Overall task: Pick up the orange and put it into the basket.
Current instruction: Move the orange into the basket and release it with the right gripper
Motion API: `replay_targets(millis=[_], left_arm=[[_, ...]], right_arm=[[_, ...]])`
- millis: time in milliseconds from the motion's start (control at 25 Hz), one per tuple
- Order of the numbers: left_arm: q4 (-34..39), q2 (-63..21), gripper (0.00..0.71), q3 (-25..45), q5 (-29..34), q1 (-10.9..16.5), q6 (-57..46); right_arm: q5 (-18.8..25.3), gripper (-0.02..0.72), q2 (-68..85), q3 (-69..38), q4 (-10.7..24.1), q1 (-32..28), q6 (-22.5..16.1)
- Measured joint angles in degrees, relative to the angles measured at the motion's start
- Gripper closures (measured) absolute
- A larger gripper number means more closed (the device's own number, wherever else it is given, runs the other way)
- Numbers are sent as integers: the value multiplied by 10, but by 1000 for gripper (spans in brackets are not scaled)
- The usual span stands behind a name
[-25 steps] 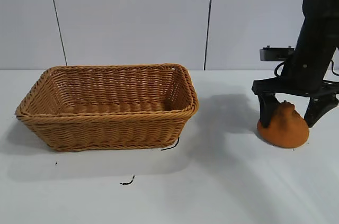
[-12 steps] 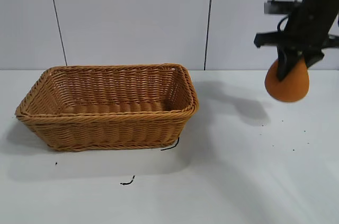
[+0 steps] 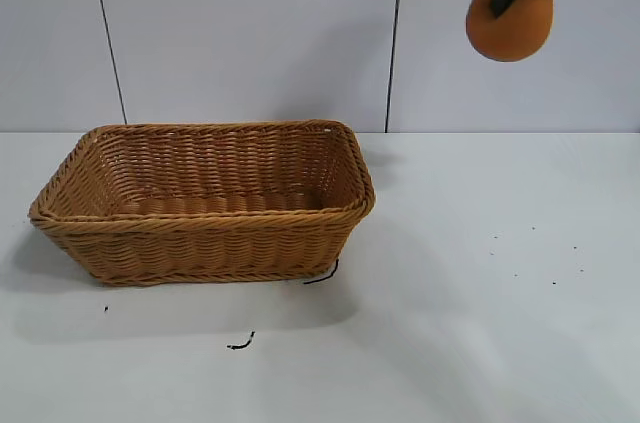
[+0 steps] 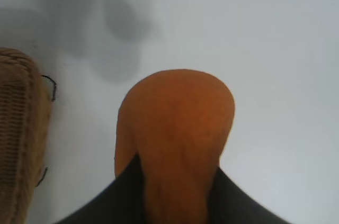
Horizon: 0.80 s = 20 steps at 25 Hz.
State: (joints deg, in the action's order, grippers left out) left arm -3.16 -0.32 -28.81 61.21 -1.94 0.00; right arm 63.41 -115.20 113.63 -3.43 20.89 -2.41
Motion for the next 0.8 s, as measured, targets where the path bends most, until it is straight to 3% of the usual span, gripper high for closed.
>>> replay_targets(millis=[360, 560, 800], left_arm=[[0, 0, 71, 0, 0, 0, 0], [0, 0, 71, 0, 0, 0, 0], [0, 0, 71, 0, 0, 0, 0]], right_arm=[[-101, 554, -40, 0, -4, 132, -25], [-156, 554, -81, 0, -6, 146, -47], [-158, 554, -151, 0, -14, 146, -51]])
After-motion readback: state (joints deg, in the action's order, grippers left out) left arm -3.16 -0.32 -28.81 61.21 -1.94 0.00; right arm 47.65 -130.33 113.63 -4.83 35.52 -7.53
